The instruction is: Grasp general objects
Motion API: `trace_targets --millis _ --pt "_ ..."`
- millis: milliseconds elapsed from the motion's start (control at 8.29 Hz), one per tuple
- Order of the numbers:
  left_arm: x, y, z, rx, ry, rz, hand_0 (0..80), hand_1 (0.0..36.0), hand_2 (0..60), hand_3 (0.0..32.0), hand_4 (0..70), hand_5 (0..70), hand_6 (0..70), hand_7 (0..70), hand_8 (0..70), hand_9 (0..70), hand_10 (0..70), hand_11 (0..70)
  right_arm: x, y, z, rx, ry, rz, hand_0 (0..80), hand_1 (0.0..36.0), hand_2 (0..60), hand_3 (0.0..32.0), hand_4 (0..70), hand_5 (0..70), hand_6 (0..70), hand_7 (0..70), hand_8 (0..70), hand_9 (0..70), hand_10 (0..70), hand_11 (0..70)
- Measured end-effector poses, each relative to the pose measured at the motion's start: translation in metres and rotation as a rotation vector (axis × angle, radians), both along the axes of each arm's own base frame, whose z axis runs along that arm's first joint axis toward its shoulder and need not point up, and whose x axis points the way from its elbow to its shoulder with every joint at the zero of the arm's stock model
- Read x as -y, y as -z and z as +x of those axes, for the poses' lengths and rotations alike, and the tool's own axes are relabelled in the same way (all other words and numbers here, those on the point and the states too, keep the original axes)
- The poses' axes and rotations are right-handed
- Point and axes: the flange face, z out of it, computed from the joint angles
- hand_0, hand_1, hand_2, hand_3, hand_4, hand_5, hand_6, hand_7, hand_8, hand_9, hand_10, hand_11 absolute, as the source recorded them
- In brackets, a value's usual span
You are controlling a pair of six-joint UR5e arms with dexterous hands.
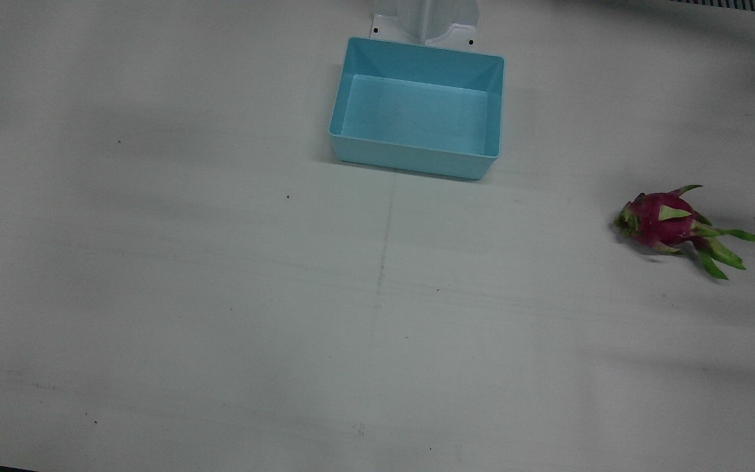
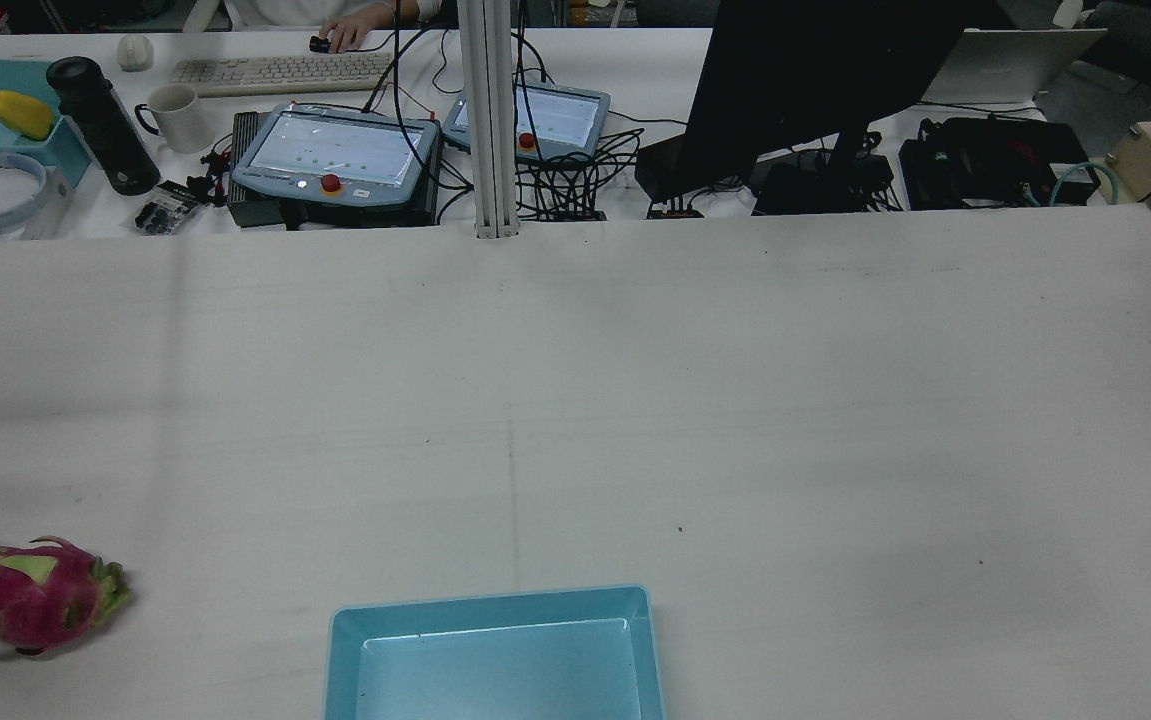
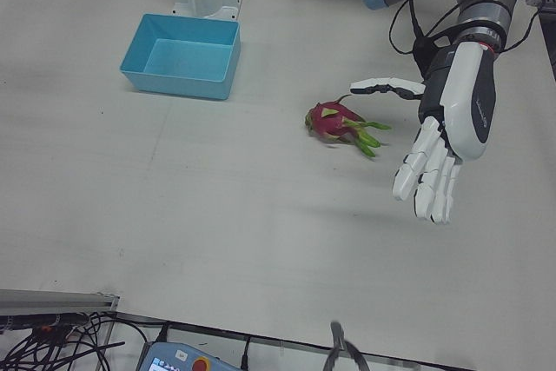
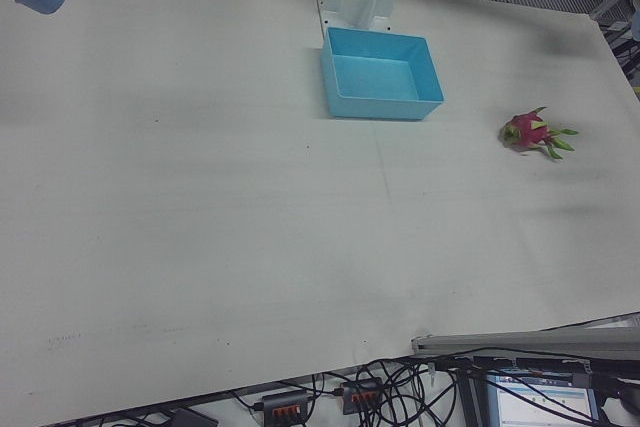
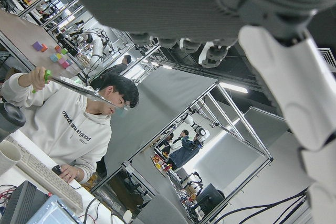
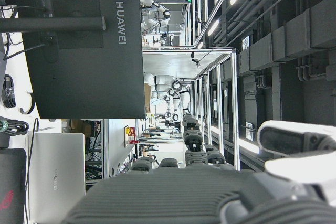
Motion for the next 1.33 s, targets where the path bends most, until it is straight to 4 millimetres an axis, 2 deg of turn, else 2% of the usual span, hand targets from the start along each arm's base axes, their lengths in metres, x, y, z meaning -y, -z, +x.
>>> trace_targets --millis 121,362,603,844,1206,1327 --pt "0.0 -0.001 0.0 0.0 0.001 0.002 47.7 14.3 6.0 0.6 0.0 3.8 0.0 3.5 0.0 0.0 0.0 0.0 0.0 0.0 0.0 0.0 0.0 0.0 0.0 0.0 0.0 0.0 0.0 0.0 0.0 0.0 0.0 0.0 0.0 0.0" --pt "-0.001 0.003 -0.002 0.056 0.022 0.032 48.3 12.2 0.0 0.0 3.4 9.8 0.0 4.7 0.0 0.0 0.0 0.0 0.0 0.0 0.0 0.0 0.0 0.0 0.0 0.0 0.0 0.0 0.0 0.0 0.0 0.0 0.0 0.0 0.0 0.0" --pt "-0.008 0.022 -0.006 0.204 0.075 0.079 50.5 15.9 2.2 0.0 2.9 6.4 0.0 4.2 0.0 0.0 0.0 0.0 0.0 0.0 0.0 0.0 0.0 0.0 0.0 0.0 0.0 0.0 0.0 0.0 0.0 0.0 0.0 0.0 0.0 0.0" --pt "-0.02 0.034 -0.004 0.376 0.086 0.107 51.2 17.3 3.5 0.0 2.2 5.9 0.0 4.6 0.0 0.0 0.0 0.0 0.0 0.0 0.0 0.0 0.0 0.001 0.0 0.0 0.0 0.0 0.0 0.0 0.0 0.0 0.0 0.0 0.0 0.0" --pt "-0.058 0.045 -0.001 0.64 0.037 0.101 51.2 16.9 3.1 0.0 2.7 8.0 0.0 5.3 0.0 0.0 0.0 0.2 0.0 0.001 0.0 0.0 0.0 0.001 0.0 0.0 0.0 0.0 0.0 0.0 0.0 0.0 0.0 0.0 0.0 0.0" --pt "-0.067 0.047 0.001 0.697 0.008 0.098 51.4 16.9 2.0 2.2 2.1 6.5 0.0 5.4 0.0 0.0 0.0 0.0 0.0 0.001 0.0 0.0 0.0 0.002 0.0 0.0 0.0 0.0 0.0 0.0 0.0 0.0 0.0 0.0 0.0 0.0"
